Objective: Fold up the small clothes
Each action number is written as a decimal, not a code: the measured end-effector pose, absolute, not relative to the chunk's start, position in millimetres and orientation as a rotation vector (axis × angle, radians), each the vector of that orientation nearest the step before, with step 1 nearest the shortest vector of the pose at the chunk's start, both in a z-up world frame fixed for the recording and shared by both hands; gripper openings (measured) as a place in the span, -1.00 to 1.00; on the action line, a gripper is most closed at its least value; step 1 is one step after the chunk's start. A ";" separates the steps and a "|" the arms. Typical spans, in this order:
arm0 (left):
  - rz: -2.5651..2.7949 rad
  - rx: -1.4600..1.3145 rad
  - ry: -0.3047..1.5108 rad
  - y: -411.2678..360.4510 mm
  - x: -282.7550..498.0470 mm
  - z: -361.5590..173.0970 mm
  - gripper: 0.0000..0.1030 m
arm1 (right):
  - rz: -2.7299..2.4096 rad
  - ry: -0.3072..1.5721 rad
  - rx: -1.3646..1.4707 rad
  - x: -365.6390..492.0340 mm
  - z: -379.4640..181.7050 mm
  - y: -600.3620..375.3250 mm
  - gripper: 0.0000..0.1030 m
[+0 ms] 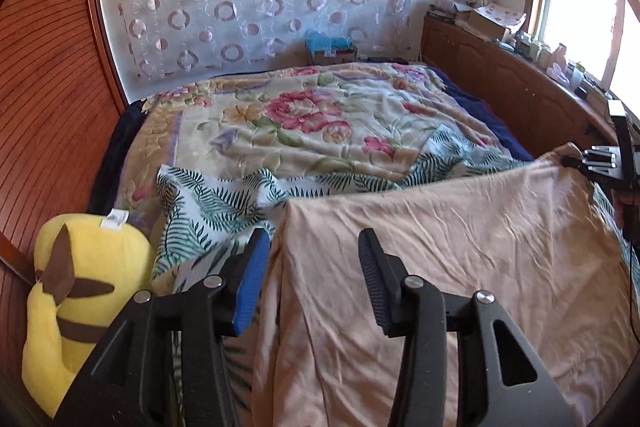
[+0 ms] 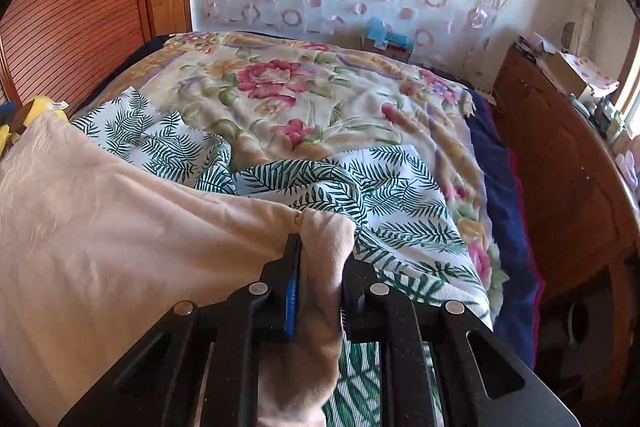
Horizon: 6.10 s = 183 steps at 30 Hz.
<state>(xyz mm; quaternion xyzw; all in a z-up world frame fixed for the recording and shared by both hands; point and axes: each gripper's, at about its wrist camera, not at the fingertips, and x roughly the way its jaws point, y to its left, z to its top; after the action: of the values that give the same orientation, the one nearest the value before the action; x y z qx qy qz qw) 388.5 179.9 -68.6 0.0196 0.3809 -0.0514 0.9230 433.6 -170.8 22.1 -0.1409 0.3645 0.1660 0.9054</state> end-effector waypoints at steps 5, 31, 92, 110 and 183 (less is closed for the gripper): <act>-0.126 0.030 0.810 179.9 351.9 -67.1 0.05 | 0.335 0.752 -0.256 408.8 26.2 -181.2 -0.27; -0.156 0.020 0.989 162.1 262.2 -125.9 0.40 | 0.379 0.913 -0.028 283.5 5.3 -263.9 -0.17; -0.018 0.104 0.919 180.9 289.1 -120.0 -0.85 | 0.312 0.759 -0.134 278.3 -0.5 -253.7 -0.53; -0.017 0.114 0.829 172.6 280.8 -98.8 -0.94 | 0.372 0.734 -0.183 301.9 -0.2 -240.1 -0.96; -0.052 -0.140 0.799 219.9 94.7 -116.7 -0.23 | 0.592 0.593 -0.093 70.8 42.3 -263.7 -0.96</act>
<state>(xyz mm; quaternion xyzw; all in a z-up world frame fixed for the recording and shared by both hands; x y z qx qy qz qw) 94.7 219.9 -116.7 -0.0679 0.3887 -0.0253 0.9185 70.8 -263.7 42.3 -0.0453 0.2877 0.2874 0.9125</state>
